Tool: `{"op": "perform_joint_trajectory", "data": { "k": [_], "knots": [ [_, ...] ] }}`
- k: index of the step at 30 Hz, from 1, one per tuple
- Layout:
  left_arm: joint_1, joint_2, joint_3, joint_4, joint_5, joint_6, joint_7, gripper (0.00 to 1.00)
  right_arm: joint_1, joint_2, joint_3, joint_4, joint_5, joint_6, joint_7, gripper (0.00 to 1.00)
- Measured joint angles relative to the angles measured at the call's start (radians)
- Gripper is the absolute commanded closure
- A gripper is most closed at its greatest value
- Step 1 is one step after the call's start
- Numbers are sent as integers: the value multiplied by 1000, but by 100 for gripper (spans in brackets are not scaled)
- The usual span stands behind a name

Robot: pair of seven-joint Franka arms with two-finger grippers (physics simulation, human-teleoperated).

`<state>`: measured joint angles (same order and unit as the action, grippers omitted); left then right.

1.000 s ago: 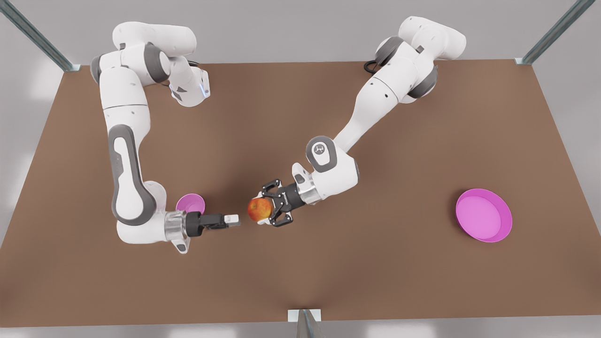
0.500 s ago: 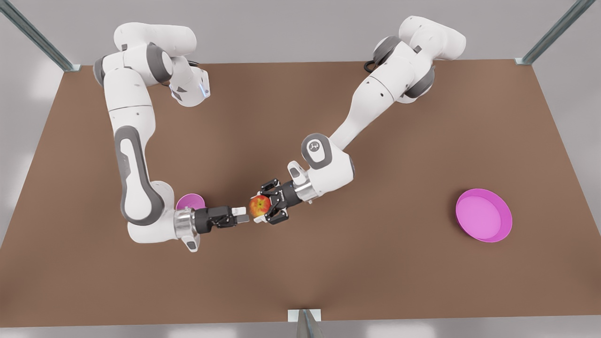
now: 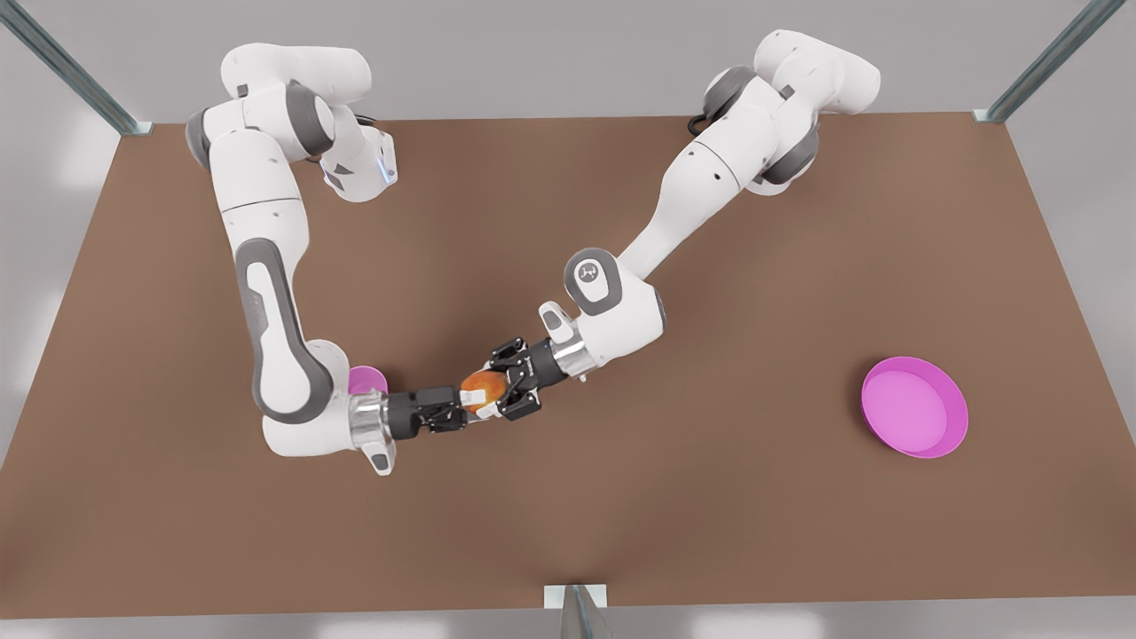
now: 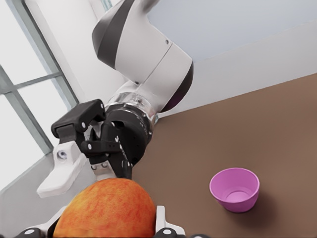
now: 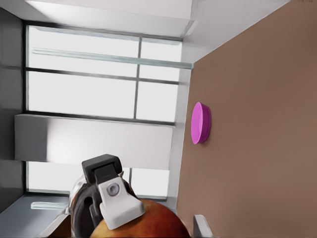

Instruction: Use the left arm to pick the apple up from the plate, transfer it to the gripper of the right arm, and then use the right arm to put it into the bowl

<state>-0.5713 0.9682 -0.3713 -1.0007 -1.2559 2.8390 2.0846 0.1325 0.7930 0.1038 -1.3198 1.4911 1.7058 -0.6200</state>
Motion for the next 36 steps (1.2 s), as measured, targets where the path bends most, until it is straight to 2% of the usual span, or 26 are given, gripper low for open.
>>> {"op": "perform_joint_trajectory", "data": {
  "k": [5, 7, 13, 14, 15, 17, 26, 33, 34, 35, 36],
  "knots": [
    [-2, 0, 0, 0, 1, 3, 16, 30, 1, -1, -1, 0, 3, 8, -16, 26],
    [-1, 0, 0, 0, 1, 4, 21, 30, 0, -2, -1, 0, 3, 10, -21, 21],
    [-1, 4, 1, 0, 1, 5, 34, 30, -1, -2, -1, 0, 2, 12, -33, 21],
    [-1, 4, 1, 0, 1, 5, 36, 30, -1, -2, -1, 0, 2, 12, -35, 17],
    [-1, 4, 1, 0, 1, 5, 37, 30, -1, -2, -1, 0, 1, 13, -36, 3],
    [-1, 5, 1, 0, 1, 5, 40, 30, -2, -2, -1, 0, 0, 13, -39, 0],
    [-8, 5, 0, 0, 1, 5, 49, 30, 15, -21, 2, -57, -7, -4, -59, 0],
    [-9, 5, 1, 0, 1, 5, 53, 30, -8, -55, 41, -90, -7, -23, -69, 0],
    [-9, 5, 1, 0, 1, 5, 54, 30, -7, -54, 41, -90, -7, -24, -70, 1],
    [-9, 5, 2, 0, 1, 6, 54, 30, -7, -54, 41, -90, -6, -24, -72, 21],
    [-9, 4, 2, 0, 1, 6, 54, 30, -6, -54, 41, -91, -5, -25, -73, 27]
  ]
}}
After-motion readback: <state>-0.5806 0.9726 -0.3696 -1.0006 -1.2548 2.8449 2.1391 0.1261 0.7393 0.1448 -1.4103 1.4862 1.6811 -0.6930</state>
